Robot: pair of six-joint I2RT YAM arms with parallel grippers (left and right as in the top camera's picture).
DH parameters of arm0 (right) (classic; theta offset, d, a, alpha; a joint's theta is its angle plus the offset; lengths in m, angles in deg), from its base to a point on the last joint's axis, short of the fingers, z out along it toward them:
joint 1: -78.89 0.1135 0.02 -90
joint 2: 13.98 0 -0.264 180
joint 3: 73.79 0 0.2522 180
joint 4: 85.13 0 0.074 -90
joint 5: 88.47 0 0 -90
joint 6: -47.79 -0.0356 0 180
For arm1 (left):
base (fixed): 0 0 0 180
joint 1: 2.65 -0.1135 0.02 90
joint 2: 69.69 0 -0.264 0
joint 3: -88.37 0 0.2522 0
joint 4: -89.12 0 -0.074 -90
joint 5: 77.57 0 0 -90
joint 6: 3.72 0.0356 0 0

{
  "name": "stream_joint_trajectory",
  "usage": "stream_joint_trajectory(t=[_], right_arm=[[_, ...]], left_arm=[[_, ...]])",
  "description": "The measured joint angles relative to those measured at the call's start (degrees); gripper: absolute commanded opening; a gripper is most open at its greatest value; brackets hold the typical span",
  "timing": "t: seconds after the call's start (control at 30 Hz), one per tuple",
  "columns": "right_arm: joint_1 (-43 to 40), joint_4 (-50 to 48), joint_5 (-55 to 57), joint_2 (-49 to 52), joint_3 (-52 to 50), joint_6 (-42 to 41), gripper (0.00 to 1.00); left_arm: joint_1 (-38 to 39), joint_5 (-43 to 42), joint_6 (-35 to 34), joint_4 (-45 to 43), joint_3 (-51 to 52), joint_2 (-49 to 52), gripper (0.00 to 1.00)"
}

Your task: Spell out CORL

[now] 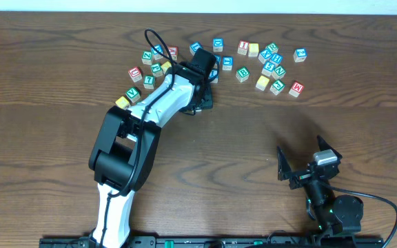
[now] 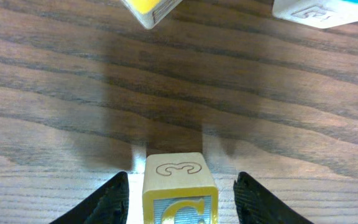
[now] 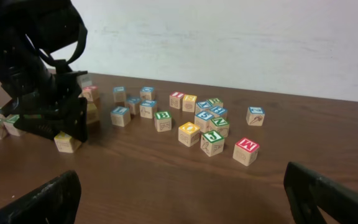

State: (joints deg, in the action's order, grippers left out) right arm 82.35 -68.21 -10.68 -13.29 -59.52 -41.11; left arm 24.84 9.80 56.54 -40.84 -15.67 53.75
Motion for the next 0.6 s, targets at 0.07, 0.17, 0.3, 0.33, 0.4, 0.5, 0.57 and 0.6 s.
stream_joint_trajectory(t=[0.07, 0.17, 0.3, 0.33, 0.4, 0.5, 0.57, 0.6], right_arm=[[0.0, 0.0, 0.0, 0.0, 0.0, 0.0, 0.99], [0.0, 0.0, 0.02, 0.0, 0.0, 0.0, 0.99], [0.0, 0.0, 0.0, 0.0, 0.0, -0.02, 0.99], [0.0, 0.0, 0.02, 0.0, 0.0, 0.0, 0.99], [0.0, 0.02, 0.0, 0.0, 0.0, -0.02, 0.99], [0.0, 0.0, 0.0, 0.0, 0.0, -0.02, 0.99], [0.0, 0.02, 0.0, 0.0, 0.0, 0.0, 0.99], [0.0, 0.0, 0.0, 0.0, 0.0, -0.02, 0.99]], left_arm=[[0.0, -0.02, 0.15, 0.02, 0.0, 0.0, 0.6], [0.0, -0.02, 1.7, 0.09, 0.0, -0.13, 0.62], [-0.07, 0.2, 3.58, 0.33, 0.0, -2.51, 0.63], [-0.11, 0.39, 4.13, 0.5, 0.0, -3.78, 0.63], [-0.33, 0.61, 5.01, 0.72, 0.0, -6.88, 0.64], [-1.11, 1.09, 6.19, 1.07, 0.0, -11.96, 0.66], [-1.79, 1.27, 6.86, 1.66, 0.0, -14.51, 0.69], [-2.19, 1.31, 7.3, 2.1, 0.0, -15.56, 0.7]])
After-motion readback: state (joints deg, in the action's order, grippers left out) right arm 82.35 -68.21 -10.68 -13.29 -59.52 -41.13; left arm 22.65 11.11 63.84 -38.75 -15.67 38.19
